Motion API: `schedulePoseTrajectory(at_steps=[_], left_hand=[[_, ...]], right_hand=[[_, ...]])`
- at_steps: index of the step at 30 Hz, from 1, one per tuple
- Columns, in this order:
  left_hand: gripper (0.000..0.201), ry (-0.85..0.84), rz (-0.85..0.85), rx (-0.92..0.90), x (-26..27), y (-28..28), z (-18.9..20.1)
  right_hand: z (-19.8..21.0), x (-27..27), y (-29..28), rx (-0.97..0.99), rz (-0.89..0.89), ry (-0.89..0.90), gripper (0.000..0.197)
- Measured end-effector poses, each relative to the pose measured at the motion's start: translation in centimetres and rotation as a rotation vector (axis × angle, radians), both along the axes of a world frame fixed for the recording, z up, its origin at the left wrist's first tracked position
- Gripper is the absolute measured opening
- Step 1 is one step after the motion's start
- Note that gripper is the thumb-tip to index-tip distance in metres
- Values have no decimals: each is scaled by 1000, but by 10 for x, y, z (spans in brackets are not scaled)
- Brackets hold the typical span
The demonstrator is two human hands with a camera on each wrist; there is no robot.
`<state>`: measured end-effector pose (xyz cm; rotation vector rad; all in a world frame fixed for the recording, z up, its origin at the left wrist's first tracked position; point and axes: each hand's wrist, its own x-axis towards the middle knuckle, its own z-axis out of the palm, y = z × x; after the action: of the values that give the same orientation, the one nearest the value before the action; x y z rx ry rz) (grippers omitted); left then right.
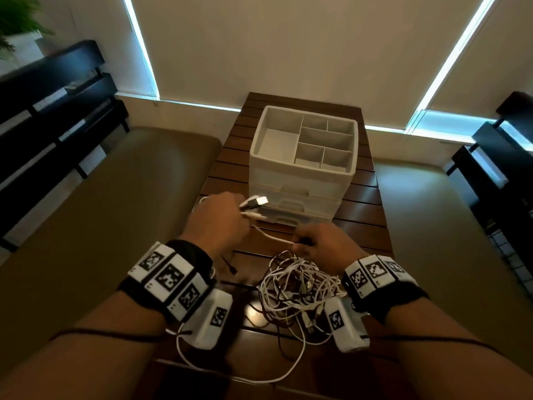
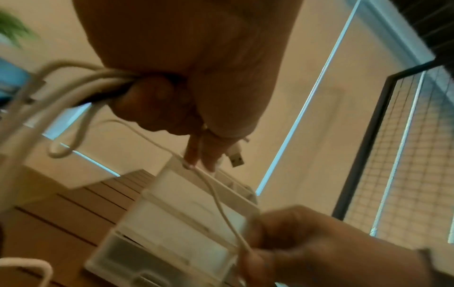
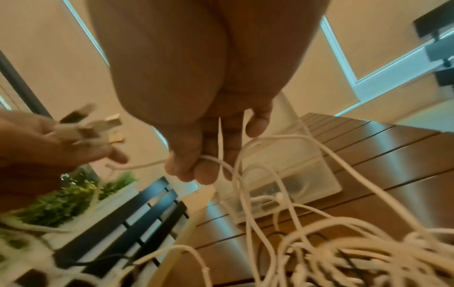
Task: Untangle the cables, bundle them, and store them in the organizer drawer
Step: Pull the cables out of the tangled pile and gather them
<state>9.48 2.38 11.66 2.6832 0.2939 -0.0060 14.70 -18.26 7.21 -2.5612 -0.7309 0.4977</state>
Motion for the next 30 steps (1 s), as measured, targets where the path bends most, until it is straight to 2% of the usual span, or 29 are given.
schedulePoseTrajectory(at_steps=[2, 4, 6, 7, 9, 12, 14, 18, 21, 24, 27, 28, 30], left_hand=[[13, 4, -136, -142, -1, -20, 1], [15, 9, -204, -211, 1, -28, 0], [15, 0, -197, -203, 6, -27, 1], [18, -13, -190, -171, 8, -25, 3], [26, -89, -116, -146, 9, -17, 14], [19, -259, 114, -264, 14, 13, 36], [16, -264, 180, -203, 15, 33, 43], [18, -154, 140, -55, 11, 26, 34], [10, -66, -21, -166, 5, -9, 18], [14, 23, -144, -225, 2, -29, -2], [23, -26, -60, -355, 4, -23, -4], [26, -69, 5, -385, 6, -17, -1], [23, -190, 138, -418, 12, 0, 8]], right_hand=[[12, -2, 12, 134, 12, 28, 11], [22, -2, 18, 298, 10, 44, 26], [28, -4, 20, 441, 14, 133, 28], [28, -4, 18, 470, 3, 167, 22], [19, -2, 11, 441, -33, 236, 10], [-7, 1, -11, 286, -87, 284, 13], [-16, 2, -22, 241, -148, 262, 16], [-1, 7, -11, 254, -117, 194, 16], [12, 8, 6, 267, -33, 184, 12], [19, 8, 18, 347, -40, 137, 15], [16, 8, 11, 601, -166, 325, 11], [11, 6, 7, 592, -164, 377, 8], [-1, 2, -3, 387, -98, 372, 2]])
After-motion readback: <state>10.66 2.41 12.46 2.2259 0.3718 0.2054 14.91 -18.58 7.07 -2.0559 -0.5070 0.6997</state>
